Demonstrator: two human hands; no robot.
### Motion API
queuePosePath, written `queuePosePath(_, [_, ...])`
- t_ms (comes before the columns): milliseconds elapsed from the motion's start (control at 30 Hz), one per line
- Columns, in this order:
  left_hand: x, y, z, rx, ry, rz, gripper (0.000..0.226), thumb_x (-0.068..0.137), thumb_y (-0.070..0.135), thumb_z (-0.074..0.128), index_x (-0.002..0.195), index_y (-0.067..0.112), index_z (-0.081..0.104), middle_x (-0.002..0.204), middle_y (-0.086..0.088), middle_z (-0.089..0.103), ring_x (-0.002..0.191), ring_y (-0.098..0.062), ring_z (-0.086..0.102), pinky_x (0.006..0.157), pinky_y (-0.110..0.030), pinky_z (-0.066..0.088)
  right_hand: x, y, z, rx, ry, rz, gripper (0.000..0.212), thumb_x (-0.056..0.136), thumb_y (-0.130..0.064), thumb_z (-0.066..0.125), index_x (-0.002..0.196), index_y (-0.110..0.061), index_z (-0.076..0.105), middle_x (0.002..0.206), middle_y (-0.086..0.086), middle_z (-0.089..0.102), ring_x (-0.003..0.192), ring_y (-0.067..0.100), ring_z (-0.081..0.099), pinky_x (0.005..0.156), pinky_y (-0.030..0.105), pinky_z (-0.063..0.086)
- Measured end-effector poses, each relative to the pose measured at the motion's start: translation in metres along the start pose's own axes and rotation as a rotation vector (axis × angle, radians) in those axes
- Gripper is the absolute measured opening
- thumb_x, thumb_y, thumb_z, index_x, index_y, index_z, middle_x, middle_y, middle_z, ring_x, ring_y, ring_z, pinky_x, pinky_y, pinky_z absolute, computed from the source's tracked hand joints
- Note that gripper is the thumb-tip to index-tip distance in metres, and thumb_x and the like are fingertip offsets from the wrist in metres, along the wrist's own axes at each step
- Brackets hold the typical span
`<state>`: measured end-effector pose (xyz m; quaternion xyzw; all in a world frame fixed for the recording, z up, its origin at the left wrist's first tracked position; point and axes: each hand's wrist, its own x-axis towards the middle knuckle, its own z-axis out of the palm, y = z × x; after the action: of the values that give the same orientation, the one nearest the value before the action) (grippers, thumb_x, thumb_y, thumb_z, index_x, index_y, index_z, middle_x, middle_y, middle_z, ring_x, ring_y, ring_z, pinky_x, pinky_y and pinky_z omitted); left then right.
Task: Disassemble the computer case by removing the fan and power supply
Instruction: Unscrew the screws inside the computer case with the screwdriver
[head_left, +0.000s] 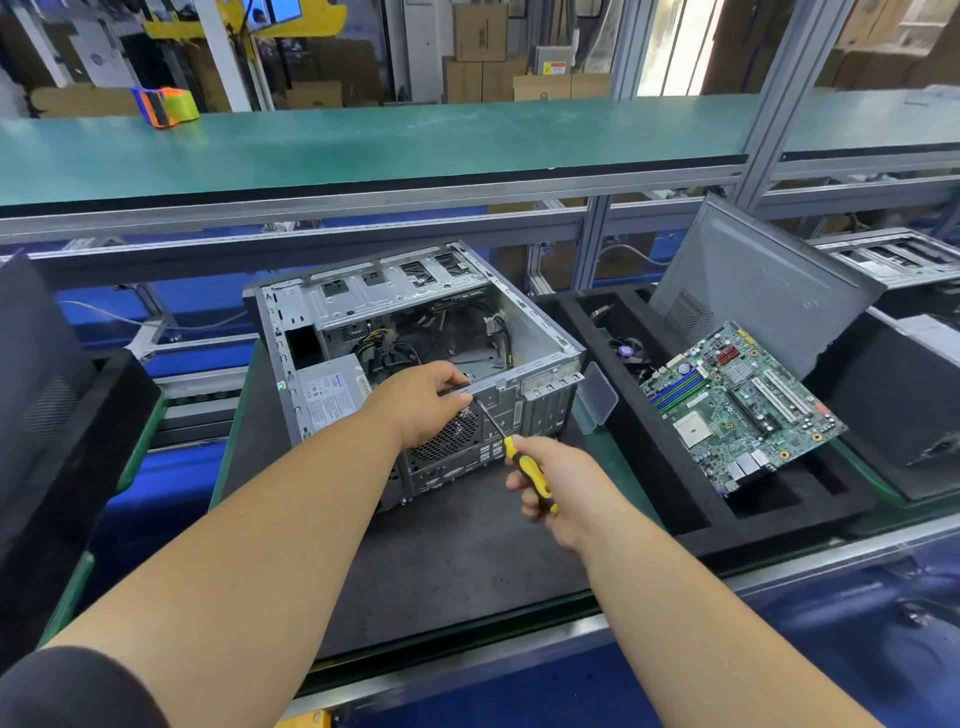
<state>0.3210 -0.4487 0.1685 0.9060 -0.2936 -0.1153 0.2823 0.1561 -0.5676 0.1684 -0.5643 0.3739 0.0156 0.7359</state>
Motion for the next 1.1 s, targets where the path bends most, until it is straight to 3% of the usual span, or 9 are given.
queuePosePath(67, [0.000,0.000,0.000,0.000,0.001,0.002,0.019,0.092,0.044,0.058,0.110,0.038,0.062,0.114,0.016,0.067,0.106,-0.010,0.061,0.090,-0.030,0.046,-0.002,-0.004,-0.005,0.276,-0.207,0.220,0.040,0.101,-0.036,0.046,0.085,-0.004,0.064,0.058,0.003,0.053,0.040,0.009,0.034,0.045,0.021,0.030])
queuePosePath(133, [0.000,0.000,0.000,0.003,0.002,0.004,0.019,0.092,0.043,0.058,0.111,0.038,0.062,0.113,0.016,0.067,0.105,-0.010,0.060,0.088,-0.029,0.045,-0.003,-0.006,-0.006,0.341,-0.301,0.257,0.043,0.103,-0.034,0.041,0.087,-0.001,0.062,0.057,0.002,0.049,0.037,0.007,0.033,0.039,0.018,0.029])
queuePosePath(300, [0.000,0.000,0.000,0.001,0.000,0.007,0.019,0.092,0.043,0.058,0.110,0.038,0.062,0.111,0.016,0.068,0.102,-0.010,0.061,0.089,-0.030,0.047,-0.004,-0.004,0.001,0.217,-0.199,0.180,0.041,0.106,-0.034,0.039,0.082,-0.006,0.058,0.049,-0.002,0.042,0.032,0.006,0.025,0.033,0.017,0.022])
queuePosePath(467, [0.000,-0.001,0.000,-0.018,-0.011,0.006,0.017,0.092,0.042,0.059,0.108,0.038,0.062,0.109,0.016,0.069,0.100,-0.009,0.062,0.089,-0.031,0.047,-0.002,-0.004,0.011,-0.386,0.061,-0.038,0.040,0.105,-0.036,0.039,0.079,-0.011,0.056,0.057,0.004,0.050,0.044,0.017,0.038,0.048,0.025,0.031])
queuePosePath(567, [0.000,-0.001,0.000,-0.007,-0.013,0.004,0.016,0.092,0.042,0.058,0.107,0.038,0.062,0.109,0.016,0.069,0.100,-0.010,0.062,0.091,-0.032,0.048,-0.004,0.004,0.008,-0.867,0.237,-0.348,0.036,0.104,-0.041,0.039,0.090,-0.011,0.053,0.082,0.007,0.061,0.076,0.029,0.055,0.063,0.035,0.039])
queuePosePath(700, [0.000,-0.001,0.000,-0.009,-0.012,-0.001,0.015,0.092,0.043,0.058,0.107,0.039,0.061,0.110,0.017,0.068,0.100,-0.010,0.062,0.091,-0.032,0.047,-0.006,0.012,0.012,-1.289,0.443,-0.513,0.033,0.105,-0.042,0.032,0.111,-0.014,0.049,0.099,0.004,0.066,0.088,0.027,0.064,0.059,0.031,0.035])
queuePosePath(800, [0.000,-0.001,0.000,0.000,-0.014,-0.002,0.017,0.092,0.044,0.058,0.108,0.039,0.061,0.110,0.017,0.068,0.100,-0.010,0.062,0.093,-0.034,0.048,-0.005,0.014,0.013,-1.369,0.472,-0.552,0.032,0.105,-0.041,0.033,0.115,-0.015,0.047,0.102,0.003,0.066,0.090,0.026,0.065,0.057,0.030,0.035])
queuePosePath(933, [0.000,0.000,0.000,0.003,-0.014,0.000,0.017,0.092,0.044,0.057,0.108,0.040,0.061,0.111,0.016,0.068,0.101,-0.010,0.062,0.093,-0.035,0.048,-0.003,0.013,0.006,-0.960,0.299,-0.469,0.026,0.099,-0.041,0.048,0.096,-0.016,0.053,0.082,-0.002,0.064,0.071,0.020,0.057,0.055,0.031,0.034])
queuePosePath(1100, [0.000,0.000,0.000,0.008,-0.010,0.000,0.017,0.092,0.044,0.058,0.109,0.039,0.061,0.112,0.016,0.068,0.103,-0.011,0.061,0.094,-0.035,0.048,-0.002,0.001,-0.002,0.258,-0.184,0.181,0.037,0.100,-0.035,0.049,0.086,-0.004,0.064,0.056,0.002,0.051,0.039,0.009,0.036,0.041,0.019,0.031])
